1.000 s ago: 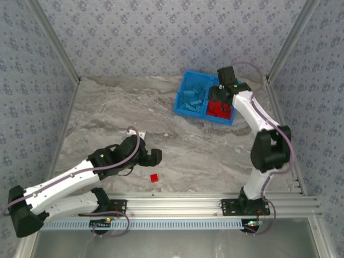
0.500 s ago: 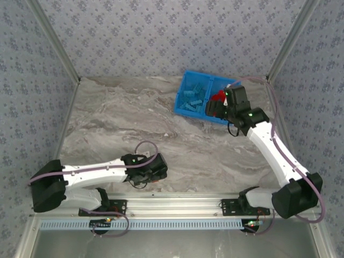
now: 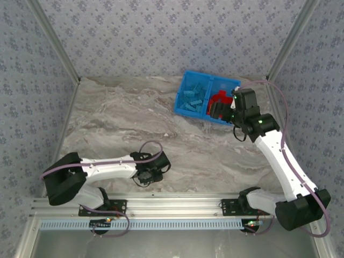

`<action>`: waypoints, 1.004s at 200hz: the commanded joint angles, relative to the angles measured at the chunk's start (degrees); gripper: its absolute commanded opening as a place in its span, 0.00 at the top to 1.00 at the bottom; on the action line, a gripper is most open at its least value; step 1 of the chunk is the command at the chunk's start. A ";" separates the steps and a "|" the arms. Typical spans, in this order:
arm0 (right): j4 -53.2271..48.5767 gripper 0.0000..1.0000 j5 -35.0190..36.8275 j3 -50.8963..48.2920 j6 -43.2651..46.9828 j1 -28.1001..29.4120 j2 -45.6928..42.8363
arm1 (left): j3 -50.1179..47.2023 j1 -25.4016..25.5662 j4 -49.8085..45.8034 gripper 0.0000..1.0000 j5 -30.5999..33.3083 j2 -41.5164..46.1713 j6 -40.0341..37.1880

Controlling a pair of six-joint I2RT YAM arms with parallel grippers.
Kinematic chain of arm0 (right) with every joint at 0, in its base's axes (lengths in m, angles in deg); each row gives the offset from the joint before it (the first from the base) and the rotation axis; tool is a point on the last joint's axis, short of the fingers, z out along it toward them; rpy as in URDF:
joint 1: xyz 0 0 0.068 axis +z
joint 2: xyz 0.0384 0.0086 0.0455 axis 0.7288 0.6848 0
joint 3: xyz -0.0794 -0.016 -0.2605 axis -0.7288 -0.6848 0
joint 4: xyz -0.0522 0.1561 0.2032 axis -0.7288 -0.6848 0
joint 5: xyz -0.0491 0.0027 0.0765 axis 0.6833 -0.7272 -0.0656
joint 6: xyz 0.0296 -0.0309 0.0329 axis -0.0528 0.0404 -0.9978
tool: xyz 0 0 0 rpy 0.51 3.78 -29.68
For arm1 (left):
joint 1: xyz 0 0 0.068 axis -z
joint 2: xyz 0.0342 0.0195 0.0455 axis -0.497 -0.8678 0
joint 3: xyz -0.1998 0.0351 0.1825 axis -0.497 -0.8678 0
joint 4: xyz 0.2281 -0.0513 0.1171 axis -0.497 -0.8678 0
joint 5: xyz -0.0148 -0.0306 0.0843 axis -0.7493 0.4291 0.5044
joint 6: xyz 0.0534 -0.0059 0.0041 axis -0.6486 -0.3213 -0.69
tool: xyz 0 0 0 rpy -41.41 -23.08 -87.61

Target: Sort the legos into containers by color

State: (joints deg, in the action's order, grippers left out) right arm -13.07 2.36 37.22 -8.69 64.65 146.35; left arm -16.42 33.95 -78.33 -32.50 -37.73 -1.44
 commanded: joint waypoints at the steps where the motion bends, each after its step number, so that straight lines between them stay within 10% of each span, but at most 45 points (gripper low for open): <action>1: -1.97 0.05 -1.90 -0.30 -2.39 -0.21 -3.13 | 2.49 -0.20 -2.48 0.79 0.96 0.95 -1.58; 82: -5.99 0.05 3.92 -4.24 -6.72 0.01 -14.70 | 38.06 -4.59 -6.71 0.88 4.25 -4.06 -33.64; 201: -11.42 0.03 9.88 -9.80 -13.61 0.19 -27.88 | 115.81 -10.30 0.99 0.86 6.46 -65.37 -66.87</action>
State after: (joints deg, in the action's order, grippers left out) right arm -21.73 11.43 28.41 -20.49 64.67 118.77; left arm 83.99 23.76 -77.67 -28.44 -93.25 -59.93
